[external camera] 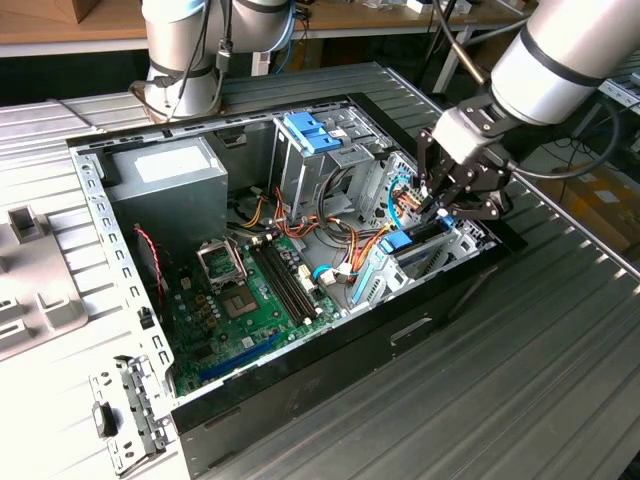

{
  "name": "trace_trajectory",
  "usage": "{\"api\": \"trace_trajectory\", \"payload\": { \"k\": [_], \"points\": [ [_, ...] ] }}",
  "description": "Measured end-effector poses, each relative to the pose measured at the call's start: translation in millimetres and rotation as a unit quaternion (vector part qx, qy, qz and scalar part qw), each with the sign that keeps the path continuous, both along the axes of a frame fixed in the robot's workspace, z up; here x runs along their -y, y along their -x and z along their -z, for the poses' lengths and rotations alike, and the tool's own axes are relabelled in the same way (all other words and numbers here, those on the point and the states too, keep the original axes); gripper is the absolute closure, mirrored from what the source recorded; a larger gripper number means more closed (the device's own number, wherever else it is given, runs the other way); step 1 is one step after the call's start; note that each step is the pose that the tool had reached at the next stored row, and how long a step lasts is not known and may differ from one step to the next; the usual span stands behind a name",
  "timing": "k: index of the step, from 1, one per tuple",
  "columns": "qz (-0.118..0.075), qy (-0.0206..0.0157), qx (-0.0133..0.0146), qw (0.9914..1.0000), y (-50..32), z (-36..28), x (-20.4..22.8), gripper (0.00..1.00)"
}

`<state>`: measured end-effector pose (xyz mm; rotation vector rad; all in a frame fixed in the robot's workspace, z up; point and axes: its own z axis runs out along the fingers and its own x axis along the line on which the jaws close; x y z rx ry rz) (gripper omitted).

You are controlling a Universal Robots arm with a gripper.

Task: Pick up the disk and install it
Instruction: 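Insert the first disk wire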

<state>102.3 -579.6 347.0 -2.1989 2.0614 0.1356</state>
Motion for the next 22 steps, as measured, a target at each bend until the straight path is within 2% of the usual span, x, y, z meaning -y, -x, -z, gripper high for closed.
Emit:
{"api": "trace_trajectory", "payload": {
  "k": [5, 10, 16, 22],
  "points": [
    [0.012, -0.0001, 0.0000, 0.99993, 0.5, 0.1, 1.1, 0.82],
    [0.015, 0.0000, 0.0000, 0.99989, 0.9, 0.1, 6.7, 0.82],
    [0.024, 0.0000, 0.0000, 0.99971, 3.0, 2.8, 7.1, 0.82],
    [0.024, 0.0000, 0.0000, 0.99970, 2.6, 3.4, 7.1, 0.82]
  ]
}}
